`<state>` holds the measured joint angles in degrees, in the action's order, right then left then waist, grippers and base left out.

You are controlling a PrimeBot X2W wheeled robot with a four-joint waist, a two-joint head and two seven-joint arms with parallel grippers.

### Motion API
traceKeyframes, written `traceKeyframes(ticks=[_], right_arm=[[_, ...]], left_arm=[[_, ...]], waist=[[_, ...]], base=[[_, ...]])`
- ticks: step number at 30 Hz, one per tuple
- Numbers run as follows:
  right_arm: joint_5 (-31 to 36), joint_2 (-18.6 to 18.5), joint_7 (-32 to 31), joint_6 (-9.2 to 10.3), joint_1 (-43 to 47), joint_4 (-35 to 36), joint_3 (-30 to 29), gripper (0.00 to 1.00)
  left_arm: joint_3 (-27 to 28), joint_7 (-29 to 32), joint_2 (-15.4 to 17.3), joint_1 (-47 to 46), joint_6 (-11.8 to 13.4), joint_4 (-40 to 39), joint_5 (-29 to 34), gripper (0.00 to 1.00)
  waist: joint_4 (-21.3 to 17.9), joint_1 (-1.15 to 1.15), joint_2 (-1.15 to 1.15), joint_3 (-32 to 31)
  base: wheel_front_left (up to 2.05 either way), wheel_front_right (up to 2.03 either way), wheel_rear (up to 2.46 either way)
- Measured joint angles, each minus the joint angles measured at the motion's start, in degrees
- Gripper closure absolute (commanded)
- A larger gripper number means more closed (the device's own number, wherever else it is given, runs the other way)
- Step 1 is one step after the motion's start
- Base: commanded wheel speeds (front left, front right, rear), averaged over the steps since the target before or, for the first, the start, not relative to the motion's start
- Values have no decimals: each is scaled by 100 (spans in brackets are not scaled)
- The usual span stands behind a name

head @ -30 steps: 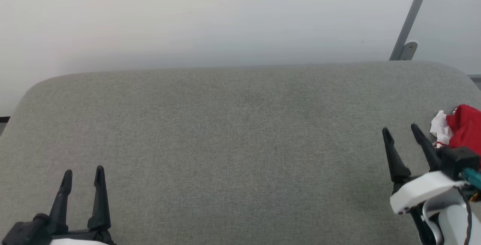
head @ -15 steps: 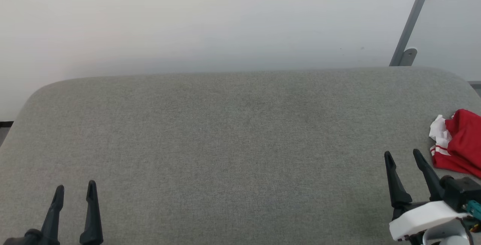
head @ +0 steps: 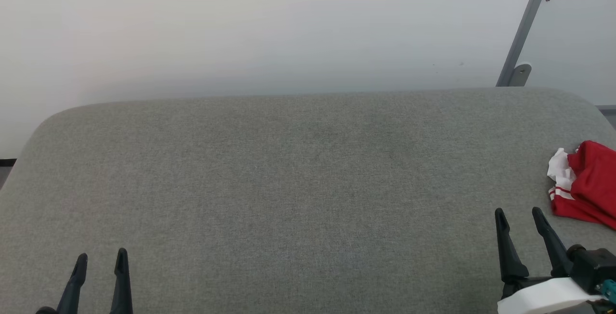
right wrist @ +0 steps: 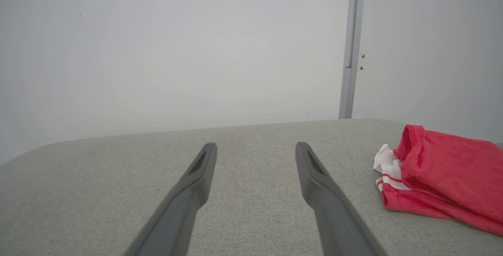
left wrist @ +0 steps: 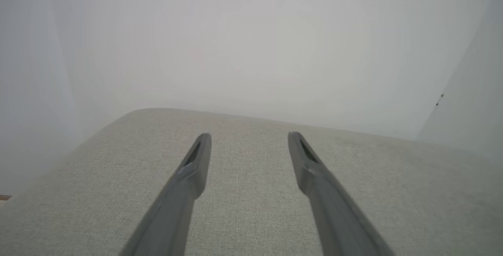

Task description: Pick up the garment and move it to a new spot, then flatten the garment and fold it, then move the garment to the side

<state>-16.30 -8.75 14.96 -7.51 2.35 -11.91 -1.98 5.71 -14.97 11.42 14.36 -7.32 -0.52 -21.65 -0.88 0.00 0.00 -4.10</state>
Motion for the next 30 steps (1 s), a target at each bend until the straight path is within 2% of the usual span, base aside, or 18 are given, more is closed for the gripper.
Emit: traceKeyframes(ticks=[28,29,30], right_arm=[[74,102,0,0,122,74,-53,0],[74,107,0,0,122,70,-53,100],[74,111,0,0,125,56,-46,100]], left_arm=[[-107,0,-32,-6,0,35,-69,0],[-92,1,-37,-12,0,31,-63,100],[-74,1,-43,-14,1,44,-25,100]], waist=[[2,0,0,75],[4,0,0,79],[7,0,0,82]], base=[[0,0,0],[0,0,0],[0,0,0]])
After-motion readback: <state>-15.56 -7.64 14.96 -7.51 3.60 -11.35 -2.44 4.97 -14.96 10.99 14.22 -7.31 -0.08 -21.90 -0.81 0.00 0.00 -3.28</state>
